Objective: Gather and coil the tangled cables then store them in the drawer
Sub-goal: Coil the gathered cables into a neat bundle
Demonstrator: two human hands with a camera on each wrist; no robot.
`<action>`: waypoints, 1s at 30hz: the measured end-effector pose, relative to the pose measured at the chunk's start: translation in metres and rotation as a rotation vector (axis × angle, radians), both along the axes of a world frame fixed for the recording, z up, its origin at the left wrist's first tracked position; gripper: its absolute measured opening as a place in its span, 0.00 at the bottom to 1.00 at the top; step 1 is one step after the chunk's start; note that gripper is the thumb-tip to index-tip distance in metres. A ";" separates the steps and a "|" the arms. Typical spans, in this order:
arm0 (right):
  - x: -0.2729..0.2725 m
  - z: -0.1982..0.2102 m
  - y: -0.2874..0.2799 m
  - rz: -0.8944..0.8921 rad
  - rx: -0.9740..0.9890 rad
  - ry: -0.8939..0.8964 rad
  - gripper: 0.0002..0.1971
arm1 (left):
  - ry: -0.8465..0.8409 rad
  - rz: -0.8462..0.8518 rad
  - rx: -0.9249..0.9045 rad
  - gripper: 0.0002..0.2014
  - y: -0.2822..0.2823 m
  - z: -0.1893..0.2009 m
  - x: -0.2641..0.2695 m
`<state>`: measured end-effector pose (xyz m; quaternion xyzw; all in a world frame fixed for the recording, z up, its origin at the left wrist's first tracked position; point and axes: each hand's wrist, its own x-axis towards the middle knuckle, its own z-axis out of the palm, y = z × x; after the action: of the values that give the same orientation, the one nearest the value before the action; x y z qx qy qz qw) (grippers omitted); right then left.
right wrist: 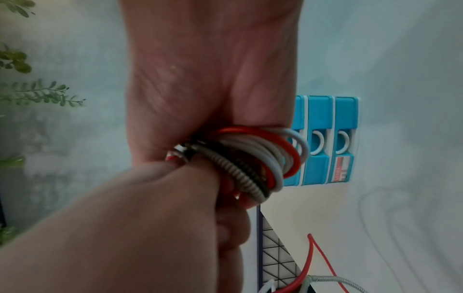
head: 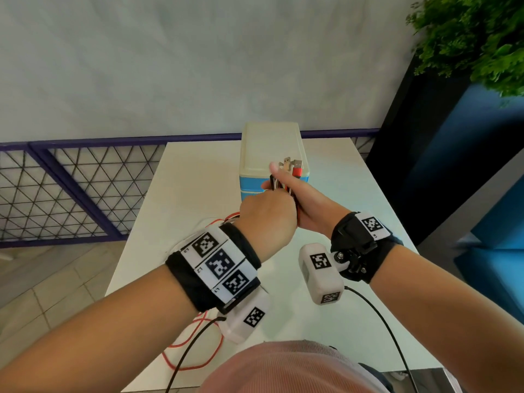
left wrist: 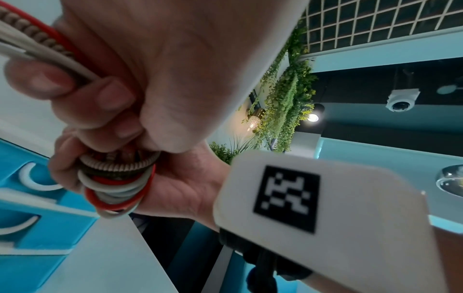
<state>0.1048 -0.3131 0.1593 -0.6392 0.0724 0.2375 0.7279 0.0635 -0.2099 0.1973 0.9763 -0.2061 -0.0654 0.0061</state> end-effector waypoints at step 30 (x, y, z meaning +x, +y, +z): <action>0.014 0.021 0.004 -0.326 0.419 -0.062 0.18 | 0.326 -0.110 -0.476 0.19 0.013 -0.048 0.018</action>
<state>0.1187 -0.3086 0.1808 -0.4612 0.1014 0.1073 0.8749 0.0811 -0.1969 0.1491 0.9114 -0.2645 -0.1716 0.2646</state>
